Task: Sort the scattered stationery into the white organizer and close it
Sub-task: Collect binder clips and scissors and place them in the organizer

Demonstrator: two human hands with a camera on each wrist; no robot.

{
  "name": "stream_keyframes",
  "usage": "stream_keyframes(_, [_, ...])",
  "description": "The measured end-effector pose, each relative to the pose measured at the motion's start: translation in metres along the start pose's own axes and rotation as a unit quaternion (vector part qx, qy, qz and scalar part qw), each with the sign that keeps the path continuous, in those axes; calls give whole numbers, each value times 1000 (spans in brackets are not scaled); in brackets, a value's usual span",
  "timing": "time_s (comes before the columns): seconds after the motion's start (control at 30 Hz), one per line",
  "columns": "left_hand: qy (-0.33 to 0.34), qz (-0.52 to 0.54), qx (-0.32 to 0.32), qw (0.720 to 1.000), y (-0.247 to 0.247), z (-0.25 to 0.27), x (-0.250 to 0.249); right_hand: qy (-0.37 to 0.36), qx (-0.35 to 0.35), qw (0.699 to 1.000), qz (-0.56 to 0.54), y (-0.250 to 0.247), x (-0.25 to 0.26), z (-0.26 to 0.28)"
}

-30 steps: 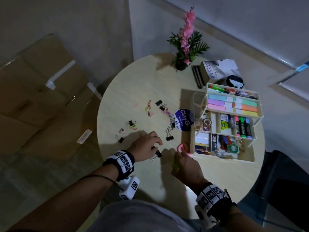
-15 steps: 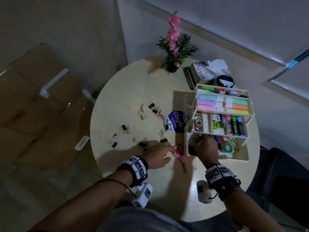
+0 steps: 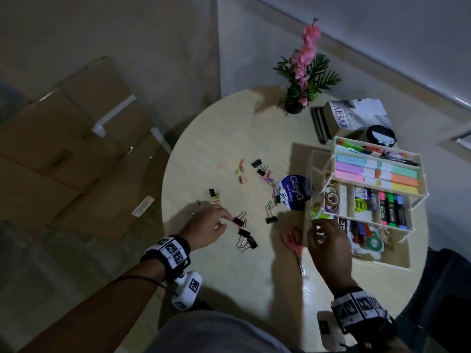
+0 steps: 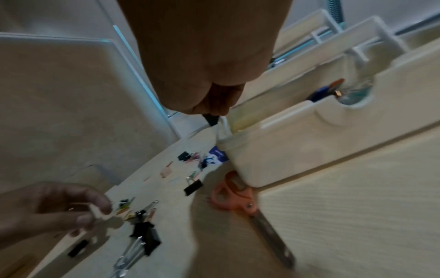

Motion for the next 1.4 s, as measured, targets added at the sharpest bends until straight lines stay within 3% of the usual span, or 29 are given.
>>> stream_keyframes(0.2, [-33, 9, -55, 998, -16, -5, 20, -82, 110, 990, -26, 49, 64, -42])
stream_keyframes(0.47, [-58, 26, -89, 994, -33, 20, 44, -65, 232, 969, 52, 146, 96, -124])
stream_keyframes(0.73, [-127, 49, -109, 985, -40, 64, 92, -93, 221, 970, 49, 179, 81, -137])
stream_keyframes(0.9, [-105, 52, -116, 986, -35, 59, 92, -86, 179, 979, 37, 171, 75, -132])
stream_keyframes(1.1, [-76, -25, -122, 989, -33, 15, 71, -76, 153, 985, 16, 139, 68, -105])
stream_keyframes(1.27, [-67, -57, -111, 990, -31, -14, 63, -102, 150, 983, -19, 86, 76, -66])
stream_keyframes(1.4, [-70, -52, -141, 986, -33, -20, 57, -86, 125, 988, -29, 39, 73, -46])
Point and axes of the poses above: each hand's wrist, its own z-axis away from the middle knuckle, its own y-axis out of the palm, x = y × z, the point moved 2 cm from there along -z, towards the middle knuckle, and after that the axes turned 8 degrees about -z, right-handed, at the moved point
